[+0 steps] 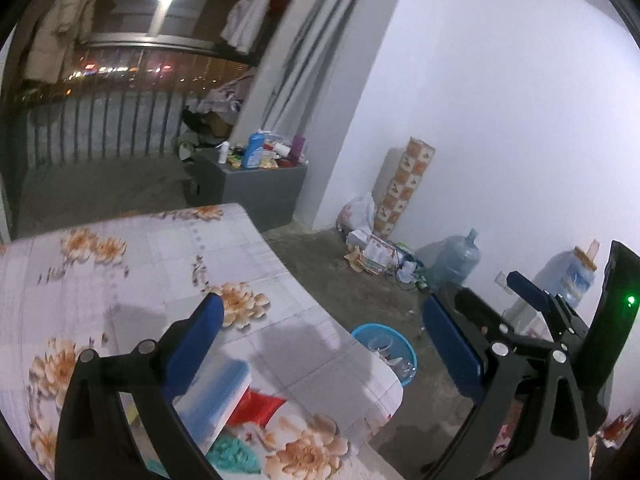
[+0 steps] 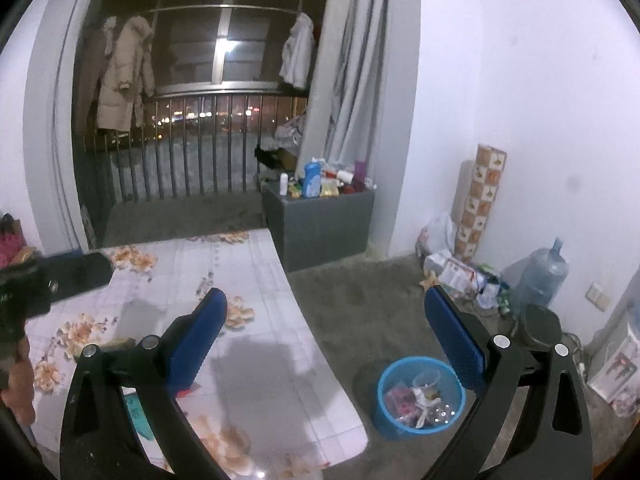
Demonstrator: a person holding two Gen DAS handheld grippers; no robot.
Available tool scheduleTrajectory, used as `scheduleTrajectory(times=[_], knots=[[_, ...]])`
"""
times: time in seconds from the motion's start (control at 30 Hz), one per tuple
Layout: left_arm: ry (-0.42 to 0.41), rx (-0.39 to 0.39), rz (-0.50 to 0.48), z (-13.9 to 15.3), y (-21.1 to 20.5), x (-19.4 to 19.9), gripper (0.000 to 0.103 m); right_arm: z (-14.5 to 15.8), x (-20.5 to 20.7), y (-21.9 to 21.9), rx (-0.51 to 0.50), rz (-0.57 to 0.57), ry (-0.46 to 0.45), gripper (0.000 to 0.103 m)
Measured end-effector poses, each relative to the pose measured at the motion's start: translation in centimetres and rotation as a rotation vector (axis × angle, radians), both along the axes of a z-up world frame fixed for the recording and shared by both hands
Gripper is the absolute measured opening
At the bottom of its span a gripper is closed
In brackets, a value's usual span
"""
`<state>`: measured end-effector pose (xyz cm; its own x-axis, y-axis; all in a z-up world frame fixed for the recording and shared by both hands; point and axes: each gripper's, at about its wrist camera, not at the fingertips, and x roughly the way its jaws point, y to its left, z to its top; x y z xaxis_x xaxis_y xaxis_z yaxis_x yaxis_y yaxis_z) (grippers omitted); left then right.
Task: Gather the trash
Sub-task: 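Move both grippers back toward the table, then grasp the teal plastic bag with the left gripper while the right gripper grasps the red bag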
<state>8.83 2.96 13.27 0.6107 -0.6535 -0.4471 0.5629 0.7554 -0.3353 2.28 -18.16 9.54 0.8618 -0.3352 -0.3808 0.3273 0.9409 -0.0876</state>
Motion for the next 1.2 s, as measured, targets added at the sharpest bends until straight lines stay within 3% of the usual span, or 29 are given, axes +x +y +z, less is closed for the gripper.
scheduleTrajectory(times=[0.13,0.33,0.53,0.67,1.0,1.17,1.2], knots=[[0.004,-0.038,0.094,-1.1,3.7,-1.0,0.097,-0.9,0.2,0.4,0.041,0.047,-0.028,0.095],[-0.007,0.019,0.265,-3.6,9.0,-1.9,0.097,-3.5,2.2,-0.4,0.157,0.069,0.015,0.095],[0.104,0.079,0.345,-8.3,11.6,-0.4,0.097,-8.1,5.3,-0.6,0.316,0.142,0.173,0.095],[0.212,0.139,0.395,-12.8,11.8,1.4,0.097,-11.6,7.5,0.0,0.327,0.131,0.305,0.095],[0.261,0.221,0.462,-17.0,13.7,2.7,0.097,-17.5,10.4,2.0,0.291,0.151,0.509,0.095],[0.357,0.207,0.466,-19.6,15.0,3.5,0.097,-18.6,9.9,2.9,0.208,0.160,0.523,0.095],[0.330,0.204,0.465,-19.6,15.1,3.2,0.097,-18.5,9.7,2.8,0.212,0.160,0.519,0.095]])
